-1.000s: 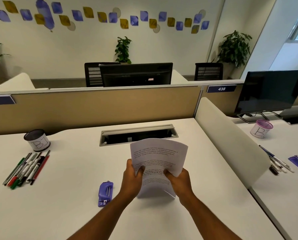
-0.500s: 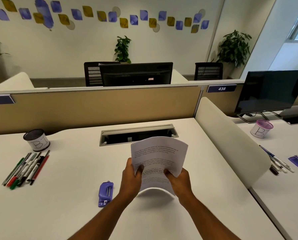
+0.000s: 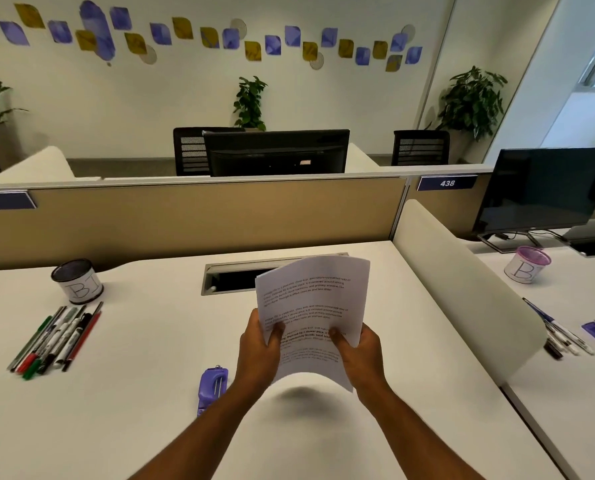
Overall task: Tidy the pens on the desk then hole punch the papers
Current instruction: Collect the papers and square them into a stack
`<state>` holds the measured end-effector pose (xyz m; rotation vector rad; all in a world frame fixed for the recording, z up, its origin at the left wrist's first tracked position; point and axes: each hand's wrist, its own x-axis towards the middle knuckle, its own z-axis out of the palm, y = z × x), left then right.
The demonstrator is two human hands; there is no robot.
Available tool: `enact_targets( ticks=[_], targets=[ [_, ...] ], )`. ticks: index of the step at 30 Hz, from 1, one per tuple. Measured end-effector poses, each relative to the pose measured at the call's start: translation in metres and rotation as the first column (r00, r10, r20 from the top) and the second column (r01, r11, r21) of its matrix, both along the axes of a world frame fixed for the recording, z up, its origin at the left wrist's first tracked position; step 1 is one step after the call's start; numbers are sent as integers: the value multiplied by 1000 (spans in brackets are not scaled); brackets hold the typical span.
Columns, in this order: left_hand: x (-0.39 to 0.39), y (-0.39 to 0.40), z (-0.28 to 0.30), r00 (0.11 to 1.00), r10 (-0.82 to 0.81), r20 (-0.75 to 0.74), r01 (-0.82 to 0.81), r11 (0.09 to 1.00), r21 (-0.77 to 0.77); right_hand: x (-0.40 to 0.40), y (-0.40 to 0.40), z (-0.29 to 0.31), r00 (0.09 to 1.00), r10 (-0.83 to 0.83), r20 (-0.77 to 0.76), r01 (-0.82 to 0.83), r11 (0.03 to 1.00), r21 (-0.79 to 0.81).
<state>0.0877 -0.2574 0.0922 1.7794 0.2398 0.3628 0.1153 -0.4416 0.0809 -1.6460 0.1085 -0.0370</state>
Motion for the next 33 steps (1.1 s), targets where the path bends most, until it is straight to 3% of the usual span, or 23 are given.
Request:
enact_targets(
  ticks=[6,11,14,16,18,20,23,25,28,30,33],
  targets=[
    [-15,-6,-29,989,-39,-145,43,999,26,-16,-2,-35,993,-9,-117,2,998,-67],
    [-11,3,-25,989,84,-125,-89,996,-32,-8,-5,-27,979,-30,-204,57,990,128],
    [-15,7,-32,940,171,-296,-250,934,-255,-4,-4,-17,963,7,-268,98,921,377],
    [-15,3,-37,916,28,-401,-256,808,-530,-6,-2,-12,951,89,-296,82,850,520],
    [-15,-4,-38,937,-126,-326,-165,662,-731,-10,3,-11,942,140,-305,60,823,565],
    [-14,-9,-34,966,-112,-233,-114,625,-772,-13,6,-12,935,167,-312,50,811,583],
    [-11,-5,-28,976,-11,-220,-143,725,-674,-15,2,-13,924,235,-301,11,772,635],
    [-12,5,-26,972,5,-235,-134,834,-536,-8,-12,-11,920,252,-299,39,701,712],
    [-15,25,-27,976,7,-219,-91,923,-374,11,-48,-6,936,232,-266,72,612,788],
    [-16,36,-26,974,18,-224,-83,955,-283,19,-71,-4,937,219,-271,34,717,696],
    [-14,38,-27,971,52,-235,-95,980,-175,21,-84,-4,925,235,-297,-129,933,337]
  ],
)
